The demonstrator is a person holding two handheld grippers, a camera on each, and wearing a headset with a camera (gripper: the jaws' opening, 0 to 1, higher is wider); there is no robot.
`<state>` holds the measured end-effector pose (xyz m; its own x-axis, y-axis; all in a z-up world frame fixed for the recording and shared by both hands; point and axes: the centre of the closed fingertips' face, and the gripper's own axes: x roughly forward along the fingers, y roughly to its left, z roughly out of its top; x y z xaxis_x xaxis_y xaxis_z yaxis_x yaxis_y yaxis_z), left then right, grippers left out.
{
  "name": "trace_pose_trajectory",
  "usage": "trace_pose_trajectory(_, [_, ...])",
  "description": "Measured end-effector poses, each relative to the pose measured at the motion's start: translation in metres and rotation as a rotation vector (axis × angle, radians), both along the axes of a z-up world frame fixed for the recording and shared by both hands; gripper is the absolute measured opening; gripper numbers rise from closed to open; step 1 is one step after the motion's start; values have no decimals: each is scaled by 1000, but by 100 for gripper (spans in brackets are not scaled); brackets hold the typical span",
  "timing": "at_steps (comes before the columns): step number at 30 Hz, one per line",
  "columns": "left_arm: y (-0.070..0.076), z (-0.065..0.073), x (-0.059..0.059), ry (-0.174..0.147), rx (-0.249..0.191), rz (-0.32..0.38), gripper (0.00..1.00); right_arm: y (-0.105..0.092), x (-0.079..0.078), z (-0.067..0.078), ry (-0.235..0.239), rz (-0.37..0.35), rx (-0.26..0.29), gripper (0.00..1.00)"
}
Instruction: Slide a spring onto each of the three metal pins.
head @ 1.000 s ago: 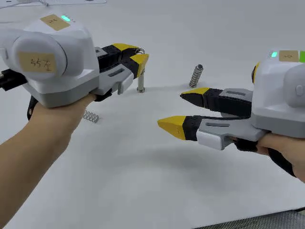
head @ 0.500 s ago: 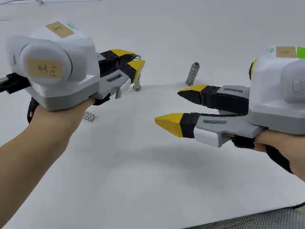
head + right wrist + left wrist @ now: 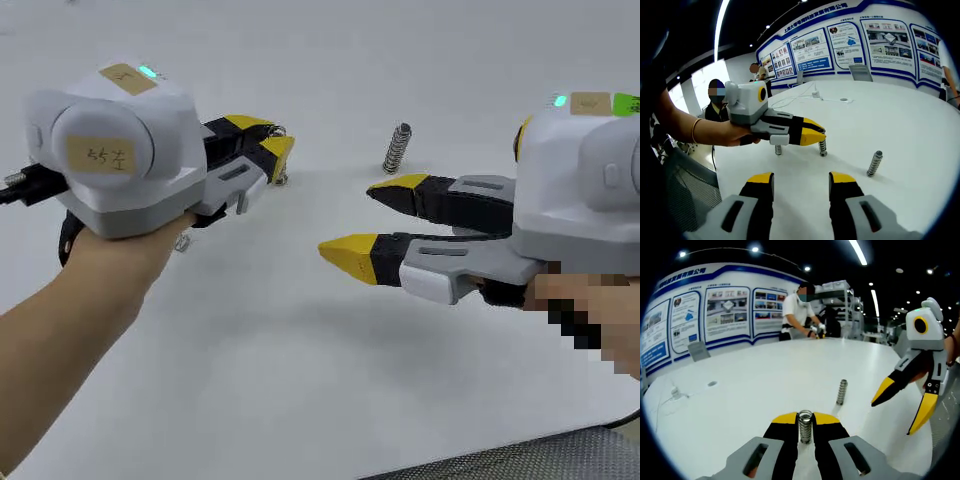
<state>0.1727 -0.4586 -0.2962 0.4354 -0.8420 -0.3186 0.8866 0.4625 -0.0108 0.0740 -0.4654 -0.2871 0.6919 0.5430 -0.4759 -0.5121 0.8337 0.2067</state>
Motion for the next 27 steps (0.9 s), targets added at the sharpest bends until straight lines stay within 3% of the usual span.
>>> trace_pose_trajectory(8, [1,-9,-2,26,9,10,10,-2,-1,-2,8,-5,-2,45])
trace_pose_trajectory(18, [2,-9,-3,36,10,14,11,-2,-2,-4,14,-4,-7,45])
trace_pose_trajectory(27, [5,0,-5,65,1,18,24,-1,2,0,5,0,-17,47])
